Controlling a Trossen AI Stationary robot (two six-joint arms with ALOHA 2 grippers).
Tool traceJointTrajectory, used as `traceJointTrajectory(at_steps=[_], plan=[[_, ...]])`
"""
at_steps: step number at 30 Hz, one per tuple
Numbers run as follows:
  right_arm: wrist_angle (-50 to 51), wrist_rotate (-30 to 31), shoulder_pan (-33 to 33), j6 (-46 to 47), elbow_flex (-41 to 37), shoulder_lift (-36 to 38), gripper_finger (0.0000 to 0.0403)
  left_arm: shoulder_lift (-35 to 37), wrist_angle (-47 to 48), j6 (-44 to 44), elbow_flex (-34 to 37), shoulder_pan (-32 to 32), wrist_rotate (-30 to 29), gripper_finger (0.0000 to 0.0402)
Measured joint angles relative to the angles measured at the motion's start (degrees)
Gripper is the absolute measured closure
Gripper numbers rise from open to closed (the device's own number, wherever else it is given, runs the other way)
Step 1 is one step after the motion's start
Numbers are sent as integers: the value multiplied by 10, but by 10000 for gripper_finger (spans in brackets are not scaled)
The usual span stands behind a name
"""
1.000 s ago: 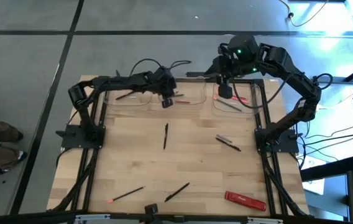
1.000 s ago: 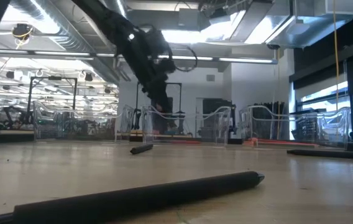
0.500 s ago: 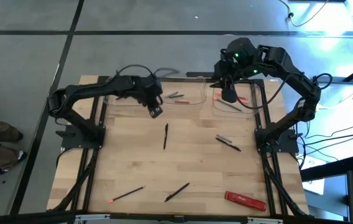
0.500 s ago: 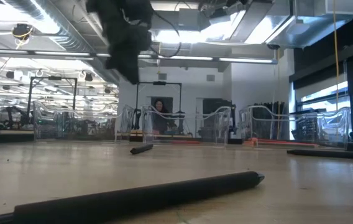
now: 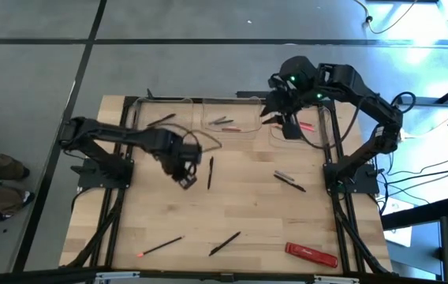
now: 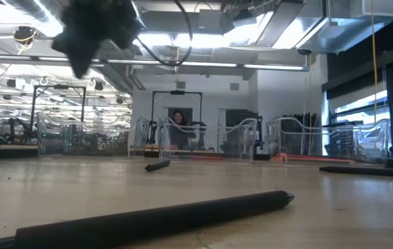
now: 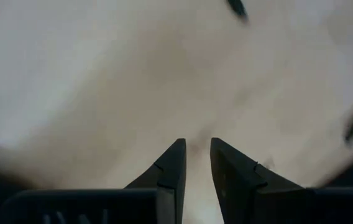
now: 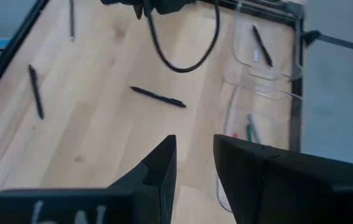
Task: Sort crayons/erasers/pens/pencils in bins
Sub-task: Put the black pencil into the right transparent bin
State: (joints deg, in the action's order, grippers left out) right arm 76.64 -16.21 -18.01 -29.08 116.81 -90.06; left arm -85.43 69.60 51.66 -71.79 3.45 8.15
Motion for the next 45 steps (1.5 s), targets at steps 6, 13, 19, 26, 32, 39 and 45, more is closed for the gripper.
traceJointTrajectory(at_steps=[6,13,19,26,32,39,45], plan=[[0,0,56,4,0,0,293,0,6,47,0,99,53,337],[-30,0,126,23,0,0,293,0,5,113,0,206,88,337],[-59,0,166,50,0,0,293,0,-2,249,0,310,44,337],[-60,-36,201,96,0,0,293,0,-60,370,0,421,-12,337],[-60,-49,229,98,0,0,293,-29,-86,443,0,473,-30,337],[-72,-49,232,114,0,0,293,-99,-130,438,0,509,-21,337],[-95,-49,232,115,0,0,293,-152,-143,438,0,529,32,337]])
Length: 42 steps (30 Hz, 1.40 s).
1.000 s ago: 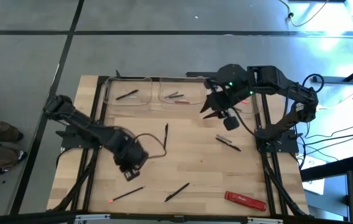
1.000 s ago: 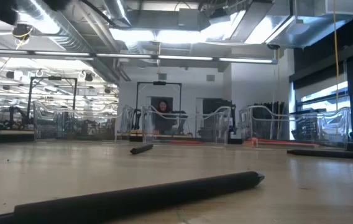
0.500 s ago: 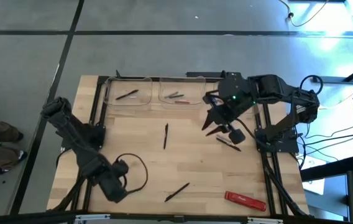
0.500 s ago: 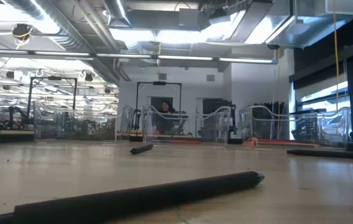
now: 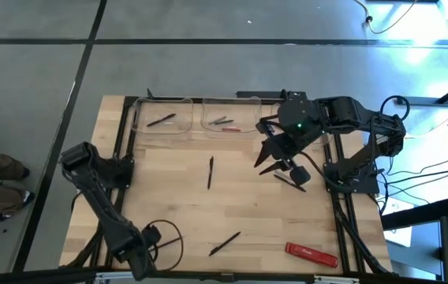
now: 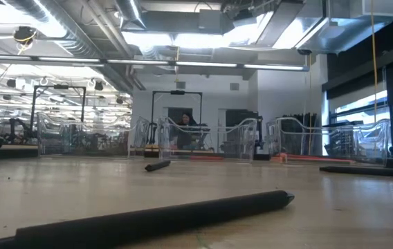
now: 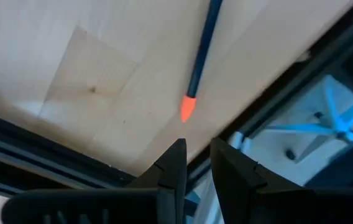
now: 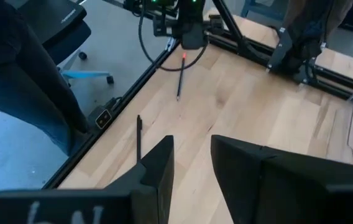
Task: Sort crayons/erasers/pens/pencils in bins
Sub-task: Put the black pencil into the right transparent bin
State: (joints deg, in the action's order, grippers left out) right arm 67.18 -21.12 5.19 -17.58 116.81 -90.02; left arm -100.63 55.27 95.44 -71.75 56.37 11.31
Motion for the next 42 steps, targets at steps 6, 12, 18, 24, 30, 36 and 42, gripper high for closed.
traceJointTrajectory(at_steps=[6,12,18,24,30,36,42], plan=[[-2,0,0,0,0,0,293,-35,-29,0,0,16,1,337],[-2,0,0,0,0,0,293,-51,-36,0,0,18,-2,337],[-2,0,0,-5,0,0,293,-52,-35,1,0,18,-27,337],[-2,0,0,-6,0,0,293,-52,-53,4,14,18,-35,337],[-2,0,0,-6,0,0,293,-52,-93,4,42,18,-27,337],[-1,0,0,-6,0,0,293,-52,-96,4,51,18,-20,337],[-1,0,0,-7,0,0,293,-51,-126,5,69,19,-8,337]])
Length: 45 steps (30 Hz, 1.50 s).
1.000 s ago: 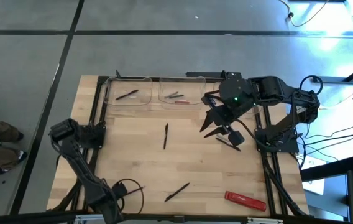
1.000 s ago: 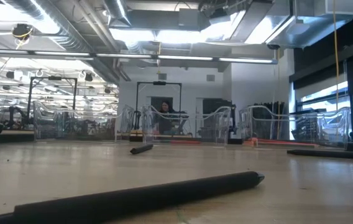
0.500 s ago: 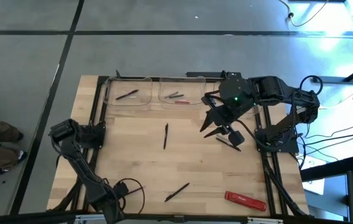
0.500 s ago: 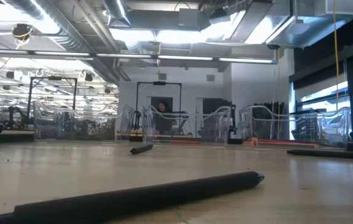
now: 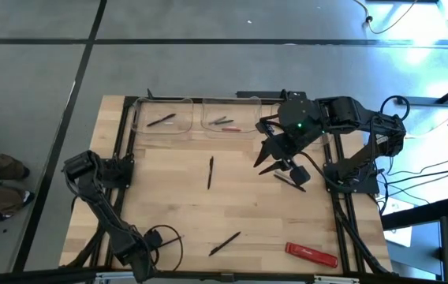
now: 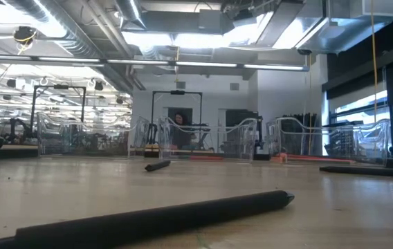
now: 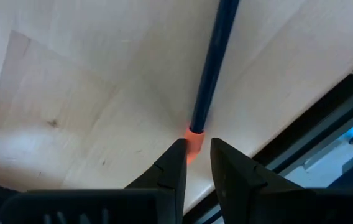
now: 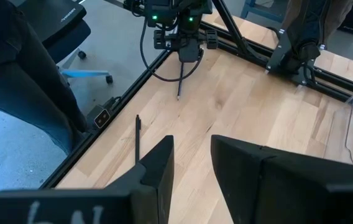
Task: Sort crayons/erasers/pens/pencils in bins
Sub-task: Put the black pencil into the right transparent bin
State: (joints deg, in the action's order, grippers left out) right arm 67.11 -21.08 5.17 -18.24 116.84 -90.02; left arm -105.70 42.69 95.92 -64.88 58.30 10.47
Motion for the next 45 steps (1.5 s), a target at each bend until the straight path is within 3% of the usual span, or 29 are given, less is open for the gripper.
traceJointTrajectory(at_steps=[16,23,30,38,45], plan=[[1,0,0,0,0,0,293,1,-20,-4,25,0,-5,338],[1,0,0,0,0,0,293,3,-22,-3,32,0,-8,389],[1,5,0,0,0,0,293,10,-24,-9,30,-5,-30,397],[24,36,0,0,0,0,293,92,21,-65,30,-48,-115,399],[81,87,-12,-3,1,0,293,200,106,-167,30,-143,-189,399]])
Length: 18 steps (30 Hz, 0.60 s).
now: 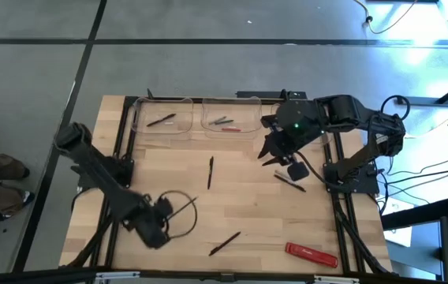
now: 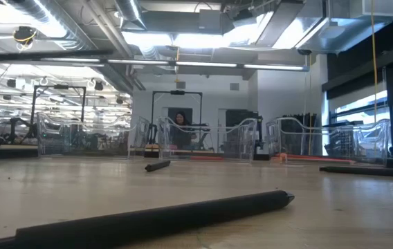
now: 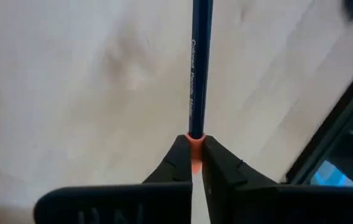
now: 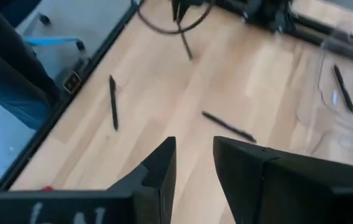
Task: Sort crayons/erasers/pens/pencils in bins
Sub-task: Put the black pencil into the right transparent bin
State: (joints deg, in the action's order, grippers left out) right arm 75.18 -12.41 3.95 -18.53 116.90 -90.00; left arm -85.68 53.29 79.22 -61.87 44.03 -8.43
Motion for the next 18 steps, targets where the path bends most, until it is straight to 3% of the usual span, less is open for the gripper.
traceJointTrajectory(at_steps=[6,11,18], plan=[[32,7,-24,1,0,0,293,68,35,-158,0,-130,-23,399],[27,8,-40,1,0,0,293,102,-6,-315,0,-233,-45,399],[3,7,-63,3,-50,5,293,148,-81,-447,-1,-319,-67,399]])
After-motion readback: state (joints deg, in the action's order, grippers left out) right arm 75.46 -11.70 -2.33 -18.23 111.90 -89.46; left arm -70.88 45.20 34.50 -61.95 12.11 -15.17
